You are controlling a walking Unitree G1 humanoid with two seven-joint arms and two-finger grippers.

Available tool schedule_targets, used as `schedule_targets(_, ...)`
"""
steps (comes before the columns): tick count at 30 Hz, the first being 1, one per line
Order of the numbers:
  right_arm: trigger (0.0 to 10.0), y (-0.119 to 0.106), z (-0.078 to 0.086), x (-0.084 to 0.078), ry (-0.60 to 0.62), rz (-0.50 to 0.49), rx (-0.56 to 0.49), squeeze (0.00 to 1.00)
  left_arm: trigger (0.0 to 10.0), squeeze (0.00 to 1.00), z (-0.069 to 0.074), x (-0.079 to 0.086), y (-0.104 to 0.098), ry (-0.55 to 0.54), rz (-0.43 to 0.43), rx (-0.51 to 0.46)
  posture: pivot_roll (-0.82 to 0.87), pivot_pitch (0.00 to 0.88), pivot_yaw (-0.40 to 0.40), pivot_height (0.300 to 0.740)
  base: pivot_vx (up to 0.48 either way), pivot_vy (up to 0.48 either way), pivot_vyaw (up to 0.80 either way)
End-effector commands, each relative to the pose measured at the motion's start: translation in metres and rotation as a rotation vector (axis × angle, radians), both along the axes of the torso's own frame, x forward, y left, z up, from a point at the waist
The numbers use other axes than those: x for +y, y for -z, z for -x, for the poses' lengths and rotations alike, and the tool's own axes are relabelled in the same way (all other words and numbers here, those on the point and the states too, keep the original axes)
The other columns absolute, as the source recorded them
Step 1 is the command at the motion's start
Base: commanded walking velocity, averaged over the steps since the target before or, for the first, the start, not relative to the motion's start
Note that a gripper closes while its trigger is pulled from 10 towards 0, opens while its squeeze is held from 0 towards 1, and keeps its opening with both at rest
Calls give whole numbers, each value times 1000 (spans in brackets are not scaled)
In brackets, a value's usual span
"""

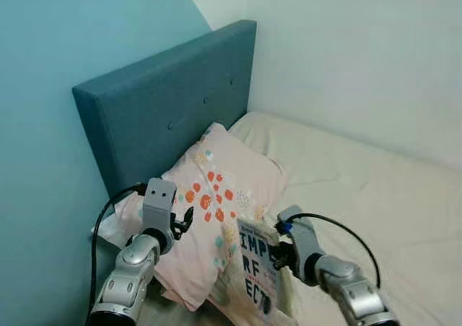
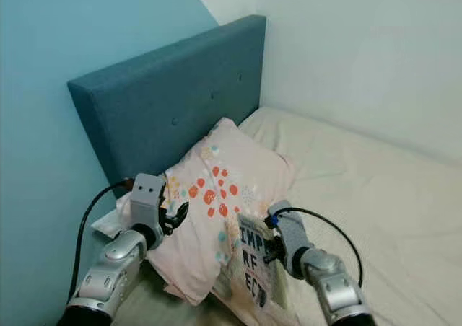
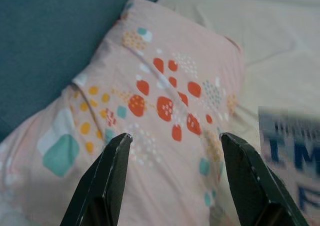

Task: Clean up the room

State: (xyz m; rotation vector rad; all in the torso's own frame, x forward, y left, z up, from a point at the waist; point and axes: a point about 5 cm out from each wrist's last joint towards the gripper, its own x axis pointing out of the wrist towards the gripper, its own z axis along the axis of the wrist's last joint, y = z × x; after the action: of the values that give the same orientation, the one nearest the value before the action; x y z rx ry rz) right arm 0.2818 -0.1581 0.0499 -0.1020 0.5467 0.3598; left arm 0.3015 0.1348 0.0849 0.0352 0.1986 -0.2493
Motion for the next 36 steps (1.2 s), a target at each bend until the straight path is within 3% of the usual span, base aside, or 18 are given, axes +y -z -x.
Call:
schedule_targets(1, 10000, -7, -4, -7, 66, -18, -44, 0, 10000, 0, 3, -3, 3, 10, -2, 16, -12, 3, -23, 652, 0, 0, 0)
schedule_targets(8, 10000, -4, 0, -3, 28, -22, -27, 0, 10000, 0, 3, -4, 3, 21, -3, 17, -10, 4, -17, 652, 0, 0, 0)
schedule_targets(22, 10000, -9, -5, -2, 64, -23, -58, 0, 10000, 0, 2, -1, 2, 6, -9, 15, -6, 24, -16, 599, 0, 0, 0)
schedule_targets(36, 10000, -9, -2, -4, 63, -25, -58, 0, 10000, 0, 3, -3, 2, 21, -6, 20, -7, 41, -8, 599, 0, 0, 0)
